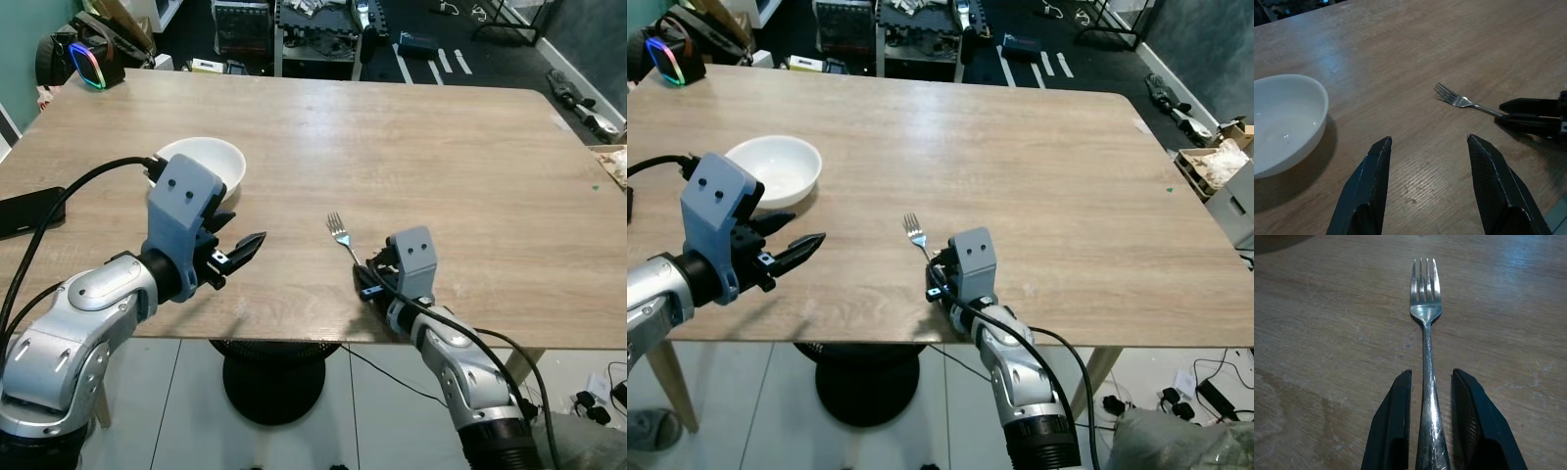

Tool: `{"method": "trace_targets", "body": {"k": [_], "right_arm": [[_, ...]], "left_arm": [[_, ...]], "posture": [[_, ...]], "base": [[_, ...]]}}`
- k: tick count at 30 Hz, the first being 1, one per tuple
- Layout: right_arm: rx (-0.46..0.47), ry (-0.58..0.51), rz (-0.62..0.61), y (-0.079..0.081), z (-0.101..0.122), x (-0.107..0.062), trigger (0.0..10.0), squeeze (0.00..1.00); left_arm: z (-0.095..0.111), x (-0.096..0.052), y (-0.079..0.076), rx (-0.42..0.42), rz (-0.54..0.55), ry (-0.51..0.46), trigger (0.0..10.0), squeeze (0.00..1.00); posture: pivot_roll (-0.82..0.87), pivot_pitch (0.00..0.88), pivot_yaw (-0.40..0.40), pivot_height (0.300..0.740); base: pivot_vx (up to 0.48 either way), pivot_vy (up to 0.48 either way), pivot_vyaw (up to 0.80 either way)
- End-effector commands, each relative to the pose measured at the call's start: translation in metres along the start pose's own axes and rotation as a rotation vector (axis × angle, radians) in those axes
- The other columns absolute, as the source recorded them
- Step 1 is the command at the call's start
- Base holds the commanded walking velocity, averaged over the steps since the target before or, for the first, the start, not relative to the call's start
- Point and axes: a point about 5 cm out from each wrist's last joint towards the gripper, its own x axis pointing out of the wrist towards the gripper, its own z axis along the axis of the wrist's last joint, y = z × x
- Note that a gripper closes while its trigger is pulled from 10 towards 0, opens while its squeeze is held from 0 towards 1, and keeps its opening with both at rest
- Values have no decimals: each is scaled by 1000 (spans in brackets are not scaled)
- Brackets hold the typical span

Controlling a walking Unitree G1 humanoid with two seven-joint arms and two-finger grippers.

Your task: Setting the table

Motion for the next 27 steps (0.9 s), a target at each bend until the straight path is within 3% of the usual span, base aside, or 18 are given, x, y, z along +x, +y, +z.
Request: {"method": "trace_targets", "body": {"k": [1, 9, 15, 16, 18, 19, 20, 27], "right_arm": [[-4, 49, 4, 3, -7, 3, 10000, 0], [-3, 82, -6, 7, -9, 10, 10000, 0], [11, 190, 9, 15, -26, 10, 10000, 0], [15, 211, 9, 16, -30, 9, 9216, 0], [17, 224, 9, 16, -32, 9, 9216, 0], [15, 252, 14, 17, -37, 8, 4000, 0], [13, 287, 25, 17, -42, 6, 0, 0], [-3, 352, 20, 11, -48, 3, 0, 0]], "left_arm": [[-4, 0, -2, -1, -4, 17, 10000, 0], [-5, -2, -2, -2, 1, 19, 10000, 0], [-5, -3, 0, -2, 10, 23, 10000, 0], [-5, -3, 0, -2, 11, 23, 10000, 0], [-5, -3, 0, -2, 11, 23, 10000, 0], [-5, -3, 0, -3, 13, 23, 10000, 0], [-5, -3, 1, -4, 15, 23, 10000, 0], [-5, -3, 3, -11, 30, 25, 10000, 0]], "posture": [[153, 119, 33, 740], [161, 124, 27, 740], [160, 129, 25, 740], [160, 131, 24, 740], [160, 131, 24, 740], [159, 133, 22, 740], [156, 134, 20, 740], [150, 137, 14, 740]], "base": [[0, 0, 0], [0, 0, 0], [0, 0, 0], [0, 0, 0], [0, 0, 0], [0, 0, 0], [0, 0, 0], [0, 0, 0]]}}
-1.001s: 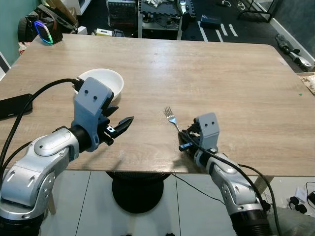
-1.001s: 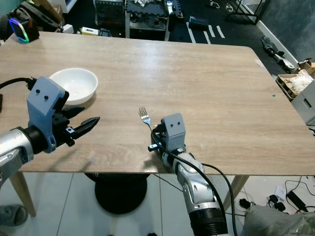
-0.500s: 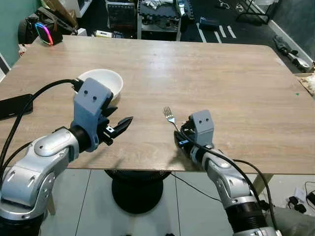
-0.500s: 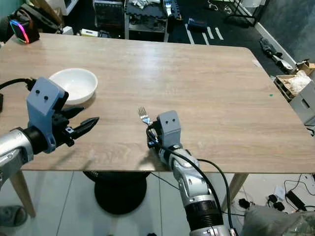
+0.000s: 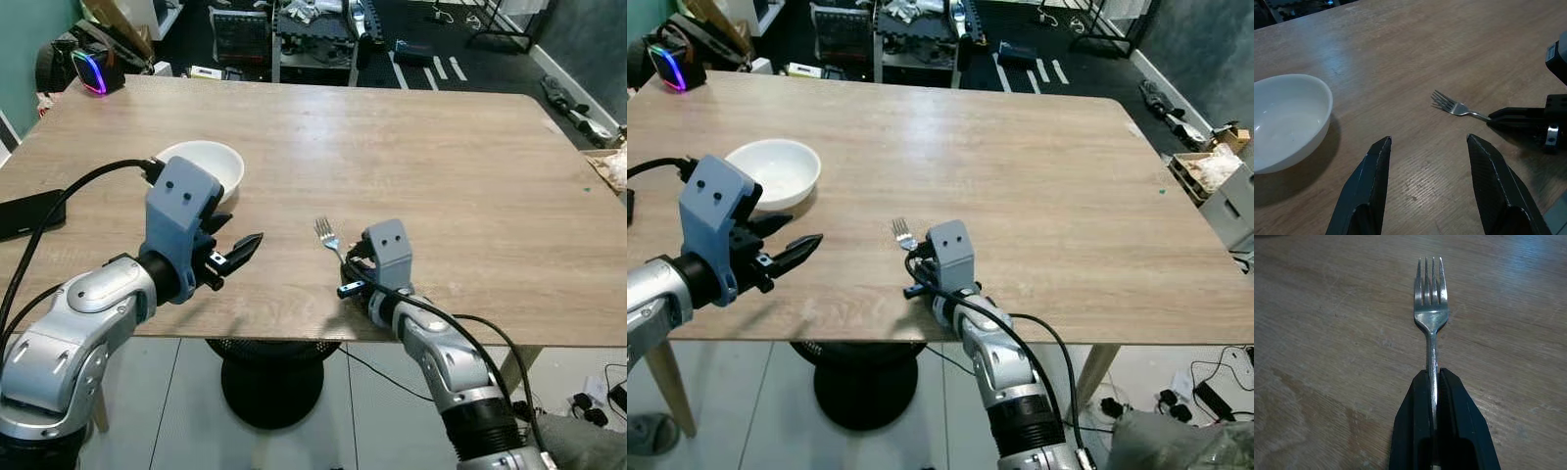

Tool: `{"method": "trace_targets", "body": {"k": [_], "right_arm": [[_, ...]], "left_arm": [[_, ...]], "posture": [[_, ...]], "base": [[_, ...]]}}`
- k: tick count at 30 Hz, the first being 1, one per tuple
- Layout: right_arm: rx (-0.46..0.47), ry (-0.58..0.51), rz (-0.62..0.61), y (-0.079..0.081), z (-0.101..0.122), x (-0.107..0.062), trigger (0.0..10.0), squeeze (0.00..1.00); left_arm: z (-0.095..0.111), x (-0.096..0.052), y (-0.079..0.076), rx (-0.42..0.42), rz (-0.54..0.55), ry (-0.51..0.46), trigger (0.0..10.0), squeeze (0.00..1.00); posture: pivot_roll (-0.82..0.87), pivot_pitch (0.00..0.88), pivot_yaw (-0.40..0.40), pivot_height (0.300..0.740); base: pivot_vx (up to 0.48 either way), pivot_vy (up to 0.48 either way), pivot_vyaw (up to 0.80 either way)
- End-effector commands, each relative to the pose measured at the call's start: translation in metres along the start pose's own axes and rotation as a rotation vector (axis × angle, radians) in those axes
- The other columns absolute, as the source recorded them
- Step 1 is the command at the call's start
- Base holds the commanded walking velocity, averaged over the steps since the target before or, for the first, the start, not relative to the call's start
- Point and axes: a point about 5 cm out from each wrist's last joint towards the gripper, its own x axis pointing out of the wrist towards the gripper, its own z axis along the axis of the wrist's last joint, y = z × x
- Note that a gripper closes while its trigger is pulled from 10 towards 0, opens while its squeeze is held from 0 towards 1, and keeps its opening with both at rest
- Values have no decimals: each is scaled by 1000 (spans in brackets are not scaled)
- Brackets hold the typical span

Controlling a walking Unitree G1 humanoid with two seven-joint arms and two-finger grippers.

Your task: Setting the table

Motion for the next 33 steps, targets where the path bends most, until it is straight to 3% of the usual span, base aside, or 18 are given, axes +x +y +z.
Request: {"method": "trace_targets", "body": {"k": [1, 6, 8, 9, 11, 15, 16, 17, 18, 26, 33], "right_arm": [[44, 219, -8, 0, -48, -4, 0, 0], [51, 152, -39, -3, -39, -3, 0, 0], [91, 48, -40, -1, -25, -2, 0, 0], [131, -57, -51, -1, -10, -3, 0, 0], [145, -91, -54, -2, -4, -4, 0, 0], [258, -299, -120, -13, 28, -13, 0, 0], [287, -379, -163, -20, 40, -19, 4667, 0], [287, -379, -163, -20, 40, -19, 4667, 0], [285, -402, -185, -22, 43, -22, 10000, 0], [265, -463, -312, -36, 45, -35, 10000, 0], [172, -445, -426, -53, 35, -50, 10000, 0]], "left_arm": [[-3, -2, 1, -3, 10, 17, 10000, 0], [-3, -2, 1, -8, 15, 17, 10000, 0], [-4, -1, 1, -9, 16, 17, 10000, 0], [-3, 0, 1, -12, 22, 13, 10000, 0], [-3, 0, 1, -15, 27, 11, 10000, 0], [-2, 4, 4, -35, 85, -12, 10000, 0], [-1, 7, 7, -45, 136, -28, 10000, 0], [-1, 7, 7, -45, 136, -28, 10000, 0], [-1, 8, 8, -50, 153, -31, 10000, 0], [-4, 11, 12, -70, 232, -28, 10000, 0], [-15, 13, 19, -88, 338, 13, 10000, 0]], "posture": [[150, 137, 14, 740], [150, 135, 14, 740], [151, 131, 17, 740], [151, 131, 17, 740], [149, 129, 19, 740], [142, 123, 24, 740], [137, 120, 24, 740], [137, 120, 24, 740], [134, 118, 25, 740], [112, 100, 29, 740], [84, 82, 40, 740]], "base": [[0, 0, 0], [0, 0, 0], [0, 0, 0], [0, 0, 0], [0, 0, 0], [0, 0, 0], [0, 0, 0], [0, 0, 0], [0, 0, 0], [0, 0, 0], [0, 0, 0]]}}
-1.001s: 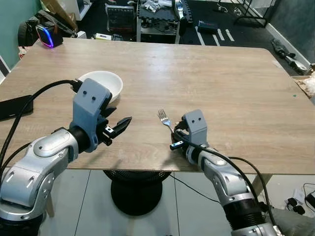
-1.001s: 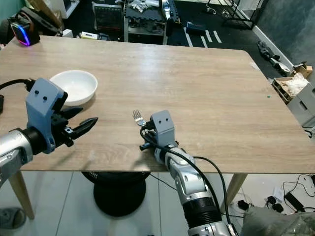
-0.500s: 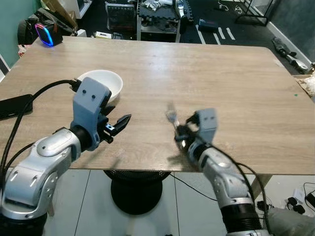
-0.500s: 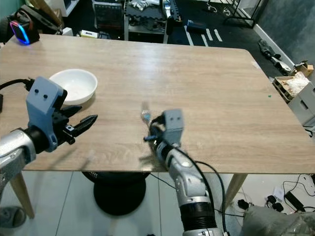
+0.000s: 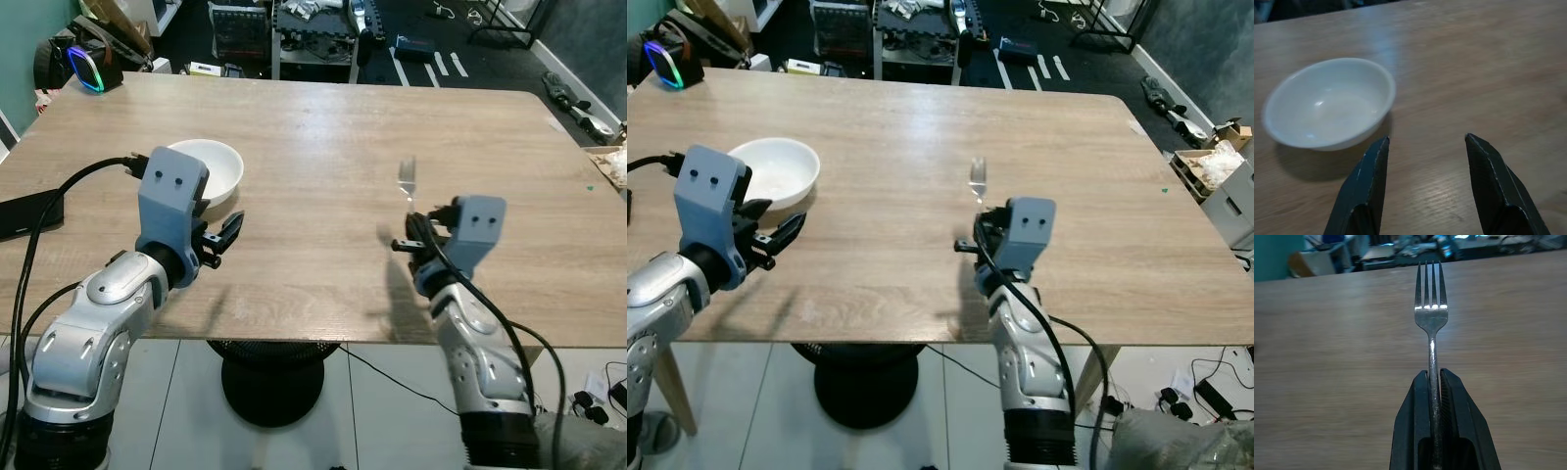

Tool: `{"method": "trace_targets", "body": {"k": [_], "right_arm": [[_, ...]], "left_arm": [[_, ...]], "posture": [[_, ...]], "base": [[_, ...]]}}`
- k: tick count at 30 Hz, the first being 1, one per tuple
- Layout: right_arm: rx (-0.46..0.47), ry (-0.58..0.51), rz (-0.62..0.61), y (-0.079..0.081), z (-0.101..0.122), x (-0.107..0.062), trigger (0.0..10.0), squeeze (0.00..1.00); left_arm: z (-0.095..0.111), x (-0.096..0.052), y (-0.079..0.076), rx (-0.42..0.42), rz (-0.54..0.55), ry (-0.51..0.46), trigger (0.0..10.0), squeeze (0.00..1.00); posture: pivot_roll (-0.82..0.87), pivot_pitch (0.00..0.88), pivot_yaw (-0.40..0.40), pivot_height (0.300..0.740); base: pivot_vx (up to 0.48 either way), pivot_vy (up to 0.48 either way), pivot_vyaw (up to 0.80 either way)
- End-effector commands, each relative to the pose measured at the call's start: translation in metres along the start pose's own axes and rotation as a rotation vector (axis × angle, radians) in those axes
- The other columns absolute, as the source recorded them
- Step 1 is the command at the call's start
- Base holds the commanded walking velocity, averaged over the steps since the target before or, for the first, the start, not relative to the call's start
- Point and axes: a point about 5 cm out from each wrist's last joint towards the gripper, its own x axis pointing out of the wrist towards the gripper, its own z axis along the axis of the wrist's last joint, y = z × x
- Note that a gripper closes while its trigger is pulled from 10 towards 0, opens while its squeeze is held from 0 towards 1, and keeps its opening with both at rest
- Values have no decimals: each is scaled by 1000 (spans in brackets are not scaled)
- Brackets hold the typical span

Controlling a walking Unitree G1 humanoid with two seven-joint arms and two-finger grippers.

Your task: Setting the table

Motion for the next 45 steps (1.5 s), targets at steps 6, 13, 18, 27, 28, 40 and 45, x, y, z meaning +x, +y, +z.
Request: {"method": "trace_targets", "body": {"k": [6, 13, 18, 27, 28, 40, 45], "right_arm": [[-98, -57, -151, -37, 8, -12, 10000, 0], [-190, -20, -115, -50, -5, -29, 10000, 0], [-182, -14, -144, -56, -7, -32, 10000, 0], [-160, -24, -146, -52, -10, -29, 10000, 0], [-160, -24, -145, -52, -10, -29, 10000, 0], [-130, -21, -155, -54, -12, -28, 10000, 0], [-128, -18, -158, -54, -13, -27, 10000, 0]], "left_arm": [[-12, 3, 6, 12, 73, 2, 10000, 0], [-31, -1, -9, 106, -17, 15, 10000, 0], [-40, 6, -11, 26, 11, 28, 10000, 0], [-42, 14, -20, 9, 5, -19, 10000, 0], [-42, 14, -20, 9, 5, -21, 10000, 0], [-43, 19, -18, 0, 24, -35, 10000, 0], [-43, 20, -18, 1, 27, -36, 10000, 0]], "posture": [[56, 68, 57, 740], [14, 31, 81, 740], [-2, 12, 79, 740], [-13, 0, 77, 740], [-13, 0, 77, 740], [-16, 0, 75, 740], [-15, 0, 75, 740]], "base": [[0, 0, 0], [0, 0, 0], [0, 0, 0], [0, 0, 0], [0, 0, 0], [0, 0, -464], [0, 0, -788]]}}
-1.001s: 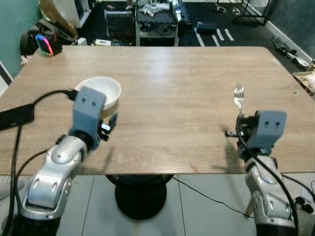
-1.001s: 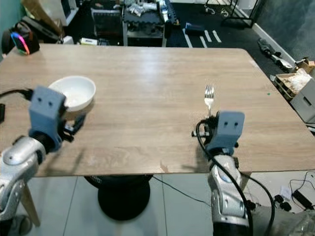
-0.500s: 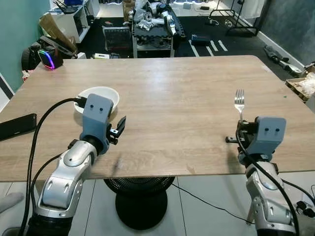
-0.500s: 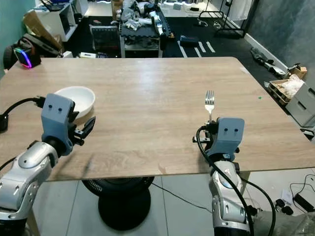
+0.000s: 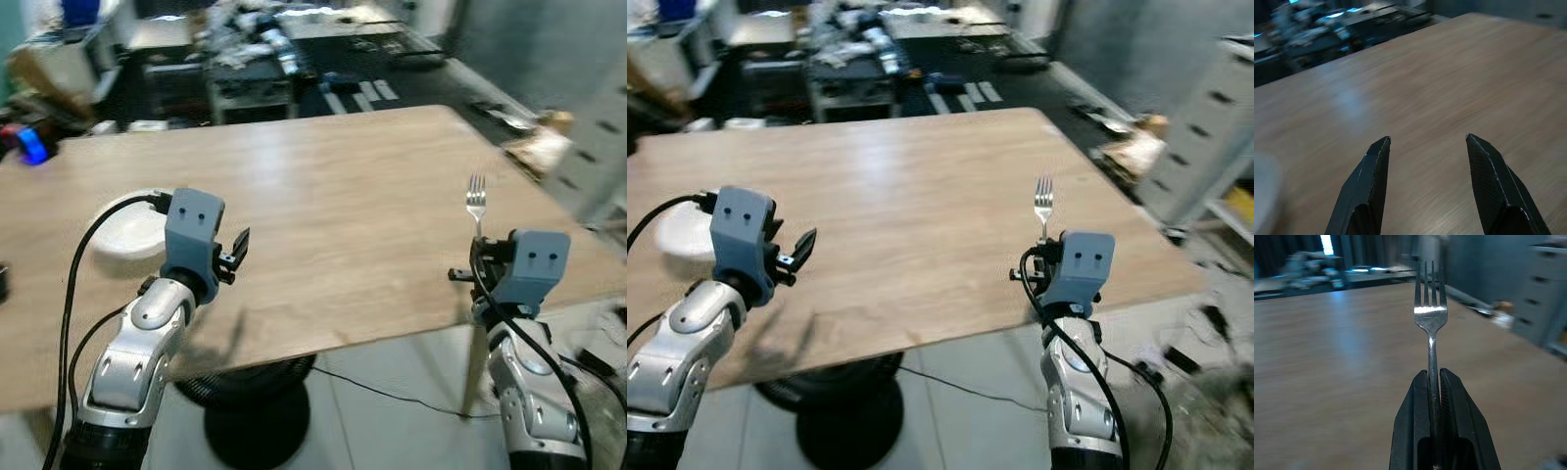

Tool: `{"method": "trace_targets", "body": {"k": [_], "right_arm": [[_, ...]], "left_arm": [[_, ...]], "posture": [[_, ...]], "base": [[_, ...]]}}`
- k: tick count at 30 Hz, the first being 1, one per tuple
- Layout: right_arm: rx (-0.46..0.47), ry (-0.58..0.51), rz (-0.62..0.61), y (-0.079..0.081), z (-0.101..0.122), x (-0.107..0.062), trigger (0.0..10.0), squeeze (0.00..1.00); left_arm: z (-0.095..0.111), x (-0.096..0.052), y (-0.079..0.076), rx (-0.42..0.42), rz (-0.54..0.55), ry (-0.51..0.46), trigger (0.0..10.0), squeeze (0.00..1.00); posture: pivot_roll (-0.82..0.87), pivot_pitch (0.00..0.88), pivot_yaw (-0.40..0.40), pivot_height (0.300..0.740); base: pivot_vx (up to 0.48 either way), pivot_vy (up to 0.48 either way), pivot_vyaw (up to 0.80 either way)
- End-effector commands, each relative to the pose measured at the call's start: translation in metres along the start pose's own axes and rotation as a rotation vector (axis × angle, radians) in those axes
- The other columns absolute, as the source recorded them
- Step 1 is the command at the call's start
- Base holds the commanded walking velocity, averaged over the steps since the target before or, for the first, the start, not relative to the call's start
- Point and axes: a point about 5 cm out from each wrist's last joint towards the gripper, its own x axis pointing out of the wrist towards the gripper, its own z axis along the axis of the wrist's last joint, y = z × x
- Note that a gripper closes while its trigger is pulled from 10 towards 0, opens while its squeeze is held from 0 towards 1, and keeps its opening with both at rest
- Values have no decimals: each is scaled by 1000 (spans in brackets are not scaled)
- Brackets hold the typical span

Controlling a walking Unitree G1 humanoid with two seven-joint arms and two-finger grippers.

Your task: Setting the table

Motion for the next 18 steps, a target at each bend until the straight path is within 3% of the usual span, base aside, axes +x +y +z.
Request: {"method": "trace_targets", "body": {"k": [1, 18], "right_arm": [[8, 2, -11, -1, -3, -1, 10000, 0], [15, 17, -15, 2, -7, -1, 10000, 0]], "left_arm": [[-4, 1, 1, 15, 11, 14, 10000, 0], [-6, 2, 3, 25, 6, 13, 10000, 0]], "posture": [[-14, 0, 76, 740], [-14, 0, 84, 740]], "base": [[0, 0, -788], [0, 0, -788]]}}
